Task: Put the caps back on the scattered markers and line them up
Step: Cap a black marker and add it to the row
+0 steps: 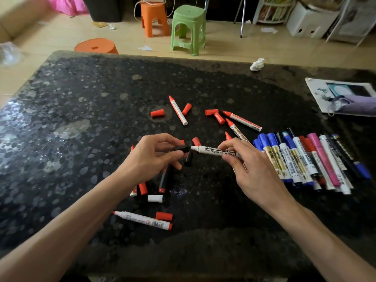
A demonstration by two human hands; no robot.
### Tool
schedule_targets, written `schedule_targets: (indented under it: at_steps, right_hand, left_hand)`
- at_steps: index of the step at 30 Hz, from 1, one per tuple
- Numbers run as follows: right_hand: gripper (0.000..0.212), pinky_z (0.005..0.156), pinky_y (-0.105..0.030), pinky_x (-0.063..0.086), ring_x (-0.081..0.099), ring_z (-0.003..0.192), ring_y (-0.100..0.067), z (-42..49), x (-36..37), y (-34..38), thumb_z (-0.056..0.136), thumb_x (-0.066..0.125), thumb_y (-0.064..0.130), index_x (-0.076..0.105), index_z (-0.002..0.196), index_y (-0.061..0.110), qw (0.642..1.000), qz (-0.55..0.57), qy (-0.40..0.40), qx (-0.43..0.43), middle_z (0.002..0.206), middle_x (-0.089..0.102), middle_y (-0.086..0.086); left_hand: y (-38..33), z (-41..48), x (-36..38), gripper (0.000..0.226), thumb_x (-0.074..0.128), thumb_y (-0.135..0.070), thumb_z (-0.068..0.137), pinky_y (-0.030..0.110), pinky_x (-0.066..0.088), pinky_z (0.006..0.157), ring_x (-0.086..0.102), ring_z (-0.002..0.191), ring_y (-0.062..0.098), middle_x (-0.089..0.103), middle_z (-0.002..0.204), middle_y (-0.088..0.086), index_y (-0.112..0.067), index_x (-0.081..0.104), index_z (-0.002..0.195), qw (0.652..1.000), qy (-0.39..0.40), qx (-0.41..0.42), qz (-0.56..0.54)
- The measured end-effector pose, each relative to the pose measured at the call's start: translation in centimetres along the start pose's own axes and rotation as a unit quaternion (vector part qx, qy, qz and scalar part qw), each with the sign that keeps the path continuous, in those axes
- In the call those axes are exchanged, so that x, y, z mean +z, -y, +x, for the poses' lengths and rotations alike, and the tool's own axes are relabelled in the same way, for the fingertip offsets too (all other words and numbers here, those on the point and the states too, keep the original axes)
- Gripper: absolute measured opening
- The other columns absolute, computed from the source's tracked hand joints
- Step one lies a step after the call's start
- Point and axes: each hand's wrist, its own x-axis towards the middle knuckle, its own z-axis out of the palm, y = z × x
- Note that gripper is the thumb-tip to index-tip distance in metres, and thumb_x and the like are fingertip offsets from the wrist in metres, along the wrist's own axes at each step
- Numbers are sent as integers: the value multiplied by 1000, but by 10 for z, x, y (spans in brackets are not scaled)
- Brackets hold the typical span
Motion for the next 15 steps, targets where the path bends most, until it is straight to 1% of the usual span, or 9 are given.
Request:
schedule_targets:
  at_steps: [3, 6, 9, 10, 12, 13, 15]
  right_hand:
    - [17, 83, -20, 50, 60, 101, -2, 0, 1, -1, 105, 57, 22, 63, 118, 30, 1000, -6, -7, -4, 105, 61, 15]
    - [18, 80, -18, 49, 59, 98, -1, 0, 2, 0, 104, 58, 21, 63, 119, 30, 1000, -16, -8, -7, 104, 60, 16]
    - [19, 79, -18, 49, 59, 97, -2, 0, 3, 1, 103, 58, 21, 63, 119, 29, 1000, -25, -6, -12, 104, 59, 15]
    - [19, 79, -19, 48, 59, 97, -3, 0, 3, 1, 103, 58, 21, 64, 119, 29, 1000, -26, -6, -14, 104, 59, 14]
    - [19, 79, -20, 49, 58, 97, -4, 0, 3, 1, 103, 58, 21, 64, 119, 29, 999, -27, -7, -18, 104, 59, 14]
    - [19, 80, -21, 49, 58, 97, -4, 0, 2, 1, 103, 58, 21, 64, 119, 29, 999, -27, -8, -20, 104, 59, 13]
    - [19, 82, -24, 52, 59, 99, -4, 0, 3, 1, 103, 57, 23, 64, 119, 28, 999, -26, -8, -21, 104, 59, 12]
  left_hand:
    - [-1, 0, 0, 10, 67, -7, 98, 18, 49, 52, 73, 65, 12, 80, 85, -4, -11, 68, 106, 1000, 2, -4, -2]
    - [-2, 0, -1, 9, 67, -8, 98, 16, 47, 52, 69, 58, 7, 79, 81, -5, -12, 68, 106, 1000, 1, -11, 2]
    - [-3, 0, -1, 9, 68, -11, 98, 15, 46, 54, 68, 58, 6, 78, 77, -2, -14, 68, 106, 1000, 7, -10, 17]
    - [-3, -1, -1, 10, 68, -11, 97, 13, 46, 56, 68, 58, 6, 78, 76, -2, -14, 69, 107, 1000, 7, -10, 25]
    - [-3, -2, -1, 11, 70, -12, 96, 9, 47, 63, 74, 66, 11, 78, 76, -6, -14, 69, 106, 999, 4, -6, 43]
    - [-3, -2, -2, 11, 71, -12, 95, 11, 49, 67, 76, 70, 14, 78, 79, -5, -15, 69, 105, 999, 3, -4, 51]
    - [-2, -3, -2, 11, 72, -13, 94, 20, 57, 76, 77, 72, 17, 79, 87, -1, -18, 69, 103, 998, 4, 5, 64]
